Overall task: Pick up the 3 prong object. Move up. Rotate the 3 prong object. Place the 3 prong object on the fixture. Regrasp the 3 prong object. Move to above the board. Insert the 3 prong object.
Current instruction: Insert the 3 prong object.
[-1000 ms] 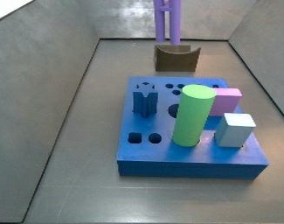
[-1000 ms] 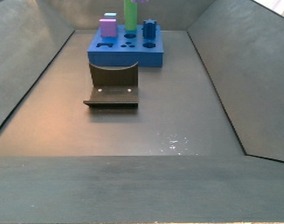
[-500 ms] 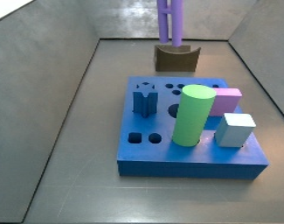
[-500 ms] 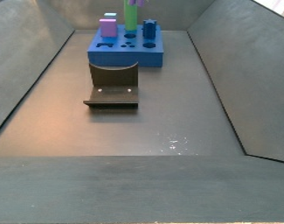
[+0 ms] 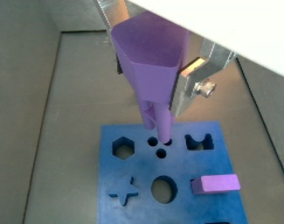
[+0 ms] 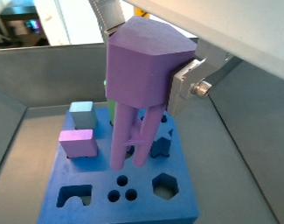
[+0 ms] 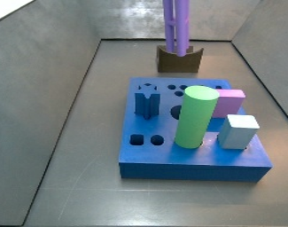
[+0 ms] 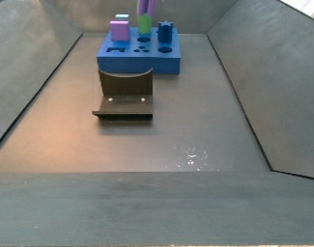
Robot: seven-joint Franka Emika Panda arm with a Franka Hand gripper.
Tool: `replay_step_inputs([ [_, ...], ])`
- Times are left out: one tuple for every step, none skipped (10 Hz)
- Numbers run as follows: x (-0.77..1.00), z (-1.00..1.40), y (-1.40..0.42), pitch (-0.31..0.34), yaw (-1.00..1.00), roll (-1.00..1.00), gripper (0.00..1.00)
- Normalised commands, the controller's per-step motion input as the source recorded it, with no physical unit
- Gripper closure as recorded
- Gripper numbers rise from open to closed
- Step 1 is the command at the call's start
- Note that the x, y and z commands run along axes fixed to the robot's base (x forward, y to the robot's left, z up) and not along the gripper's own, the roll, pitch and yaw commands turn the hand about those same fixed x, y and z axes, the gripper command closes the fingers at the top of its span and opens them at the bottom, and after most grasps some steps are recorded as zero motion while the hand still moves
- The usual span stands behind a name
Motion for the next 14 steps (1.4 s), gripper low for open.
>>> replay_step_inputs([
  [0.1,-0.29,0.15,-0.017,-0.39,-0.05,1.0],
  [0.15,-0.26,0.16,0.0,-0.36,-0.02,1.0],
  [0.17,-0.22,0.13,0.016,-0.33,-0.01,1.0],
  [0.16,-0.21,0.1,0.006,-0.33,-0.02,1.0],
  [0.14,-0.24,0.06,0.019,-0.3,0.0,1.0],
  [0.05,-0.21,0.04,0.043,-0.28,0.0,1.0],
  [0.0,-0.13,0.0,0.079,-0.26,-0.05,1.0],
  [0.12,-0.16,0.0,0.119,-0.09,-0.04,1.0],
  [0.07,-0.16,0.0,0.086,0.0,0.0,1.0],
  [0.01,-0.19,-0.01,0.036,0.0,0.0,1.0],
  [0.08,-0.25,-0.01,0.027,0.0,0.0,1.0],
  [0.09,-0.3,0.0,0.009,0.0,-0.02,1.0],
  [0.12,-0.29,0.0,0.0,0.0,-0.03,1.0],
  [0.13,-0.25,0.0,0.0,0.0,-0.02,1.0],
])
